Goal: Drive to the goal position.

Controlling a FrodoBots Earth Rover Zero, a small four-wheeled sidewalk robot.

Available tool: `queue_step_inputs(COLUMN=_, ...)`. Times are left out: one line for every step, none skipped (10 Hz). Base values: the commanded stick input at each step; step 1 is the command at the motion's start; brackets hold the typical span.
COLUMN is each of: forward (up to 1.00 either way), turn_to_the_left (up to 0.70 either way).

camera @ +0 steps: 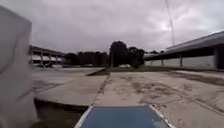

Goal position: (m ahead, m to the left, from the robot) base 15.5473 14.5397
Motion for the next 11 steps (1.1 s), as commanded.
queue_step_inputs(forward=0.50, turn_to_the_left=0.00)
queue_step_inputs(forward=0.50, turn_to_the_left=0.00)
queue_step_inputs(forward=0.50, turn_to_the_left=0.00)
queue_step_inputs(forward=0.50, turn_to_the_left=0.00)
queue_step_inputs(forward=0.50, turn_to_the_left=0.00)
queue_step_inputs(forward=0.50, turn_to_the_left=0.00)
queue_step_inputs(forward=0.50, turn_to_the_left=0.00)
queue_step_inputs(forward=0.50, turn_to_the_left=0.00)
queue_step_inputs(forward=0.50, turn_to_the_left=0.00)
queue_step_inputs(forward=0.50, turn_to_the_left=0.00)
queue_step_inputs(forward=0.50, turn_to_the_left=0.00)
